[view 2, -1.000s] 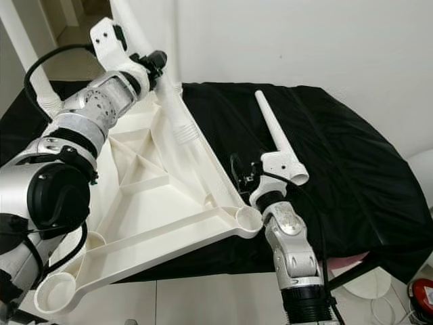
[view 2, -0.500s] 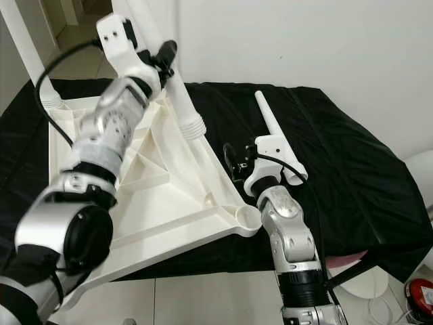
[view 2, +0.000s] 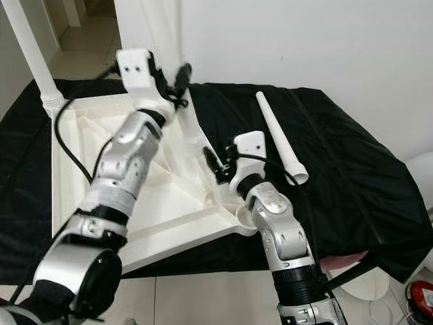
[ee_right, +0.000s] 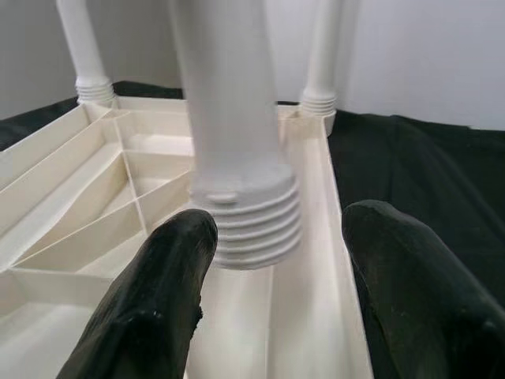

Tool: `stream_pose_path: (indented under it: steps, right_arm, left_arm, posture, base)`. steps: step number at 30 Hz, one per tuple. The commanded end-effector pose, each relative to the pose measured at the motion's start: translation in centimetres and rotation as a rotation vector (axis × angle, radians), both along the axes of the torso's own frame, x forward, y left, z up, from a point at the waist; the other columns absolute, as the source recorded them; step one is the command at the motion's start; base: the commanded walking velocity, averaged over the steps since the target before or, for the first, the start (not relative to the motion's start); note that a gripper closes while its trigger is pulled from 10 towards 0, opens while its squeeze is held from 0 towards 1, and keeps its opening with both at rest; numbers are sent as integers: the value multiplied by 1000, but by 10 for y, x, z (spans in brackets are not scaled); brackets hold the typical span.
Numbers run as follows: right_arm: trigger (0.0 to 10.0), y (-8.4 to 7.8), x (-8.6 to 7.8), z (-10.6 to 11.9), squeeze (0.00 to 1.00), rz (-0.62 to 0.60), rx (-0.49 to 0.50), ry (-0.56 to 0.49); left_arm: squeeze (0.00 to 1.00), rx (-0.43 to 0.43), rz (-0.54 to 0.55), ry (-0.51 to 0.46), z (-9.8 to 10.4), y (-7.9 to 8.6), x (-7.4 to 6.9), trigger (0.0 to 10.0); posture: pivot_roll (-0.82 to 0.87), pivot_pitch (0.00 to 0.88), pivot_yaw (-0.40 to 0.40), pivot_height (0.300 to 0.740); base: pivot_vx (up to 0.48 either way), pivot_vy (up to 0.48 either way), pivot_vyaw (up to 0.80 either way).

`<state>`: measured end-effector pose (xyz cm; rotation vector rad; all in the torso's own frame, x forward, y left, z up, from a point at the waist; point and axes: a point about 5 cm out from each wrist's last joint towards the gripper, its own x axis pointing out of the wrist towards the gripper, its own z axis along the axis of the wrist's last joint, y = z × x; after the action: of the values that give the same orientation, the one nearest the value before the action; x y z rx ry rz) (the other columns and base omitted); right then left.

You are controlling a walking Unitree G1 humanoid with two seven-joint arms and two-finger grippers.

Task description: Building children table

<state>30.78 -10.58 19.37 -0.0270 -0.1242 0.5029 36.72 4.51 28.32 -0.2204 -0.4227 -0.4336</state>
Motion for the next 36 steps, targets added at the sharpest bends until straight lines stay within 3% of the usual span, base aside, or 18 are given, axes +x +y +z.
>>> stream_pose_path:
  steps: [1, 4, 5, 12, 18, 36]
  right_arm:
    - [10000, 0, 1, 3, 0, 14, -18, 1]
    - [10000, 1, 2, 2, 0, 21, -23, 5]
    - [10000, 3, 6, 2, 0, 37, -43, 6]
    - [10000, 5, 18, 8, 0, 40, -66, -15]
    - [10000, 4, 28, 17, 0, 43, -81, -37]
    - [10000, 4, 45, 23, 0, 82, -109, -78]
  left_arm:
    - [0, 49, -73, -76, 7, -9, -9, 10000]
    - [0, 52, -78, -82, 7, -11, -10, 10000]
    - [0, 72, -101, -118, 8, -18, -18, 10000]
    - [0, 104, -145, -161, 5, -31, -31, 10000]
    - [0, 135, -154, -164, -4, -38, -38, 10000]
    - [0, 126, -212, -149, -10, -53, -55, 10000]
  posture:
    - [-33, 0, -67, 740]
    - [-33, 0, -67, 740]
    - [-32, 0, -70, 740]
    - [-27, 0, -74, 740]
    - [-23, 0, -79, 740]
    - [-8, 0, -86, 740]
  base:
    - [0, 0, 0]
    - [0, 0, 0]
    - [0, 0, 0]
    - [0, 0, 0]
    - [0, 0, 0]
    - [0, 0, 0]
